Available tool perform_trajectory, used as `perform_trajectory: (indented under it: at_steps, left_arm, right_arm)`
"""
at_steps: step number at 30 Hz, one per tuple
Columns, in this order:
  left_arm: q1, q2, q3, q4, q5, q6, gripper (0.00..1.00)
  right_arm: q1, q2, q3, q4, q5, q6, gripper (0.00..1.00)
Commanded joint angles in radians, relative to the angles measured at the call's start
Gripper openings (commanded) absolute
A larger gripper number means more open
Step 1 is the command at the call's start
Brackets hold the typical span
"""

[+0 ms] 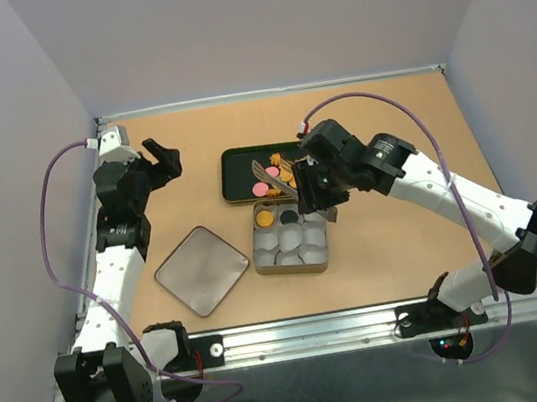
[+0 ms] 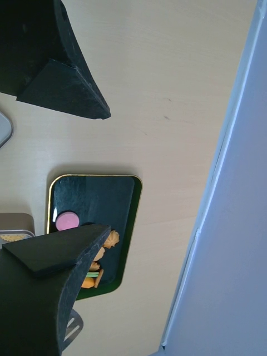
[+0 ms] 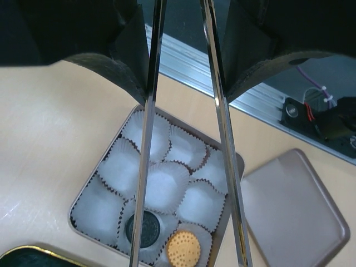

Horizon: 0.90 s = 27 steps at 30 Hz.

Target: Pack the cookies

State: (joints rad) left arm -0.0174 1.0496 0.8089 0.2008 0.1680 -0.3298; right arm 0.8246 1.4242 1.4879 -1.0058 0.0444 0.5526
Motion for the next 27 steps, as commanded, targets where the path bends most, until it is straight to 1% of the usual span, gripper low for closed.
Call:
perform_trajectory:
  at_steps: [1,7,12,19,27]
  left_arm:
    - [0.004,-0.028,-0.008,0.037,0.002,0.015,0.86]
    - [0.005,-0.026,-0.008,0.035,0.004,0.015,0.86]
    - [0.004,-0.026,-0.008,0.035,0.008,0.012,0.86]
    - [0.004,-0.025,-0.004,0.035,0.013,0.012,0.86]
    - [0.005,-0.023,-0.004,0.034,0.013,0.009,0.86]
  right_arm:
    - [0.004,0.091,0.087,0.009,0.07,-0.037,0.53]
    - [-0.004,0.225,0.152,0.009,0.107,-0.078,0.52]
    - [-0.044,0.332,0.219,0.013,0.097,-0.115,0.5]
    - [-0.097,0.416,0.273,0.027,0.078,-0.161,0.49]
    - [-0.131,0.473,0.281,0.045,0.028,-0.184,0.49]
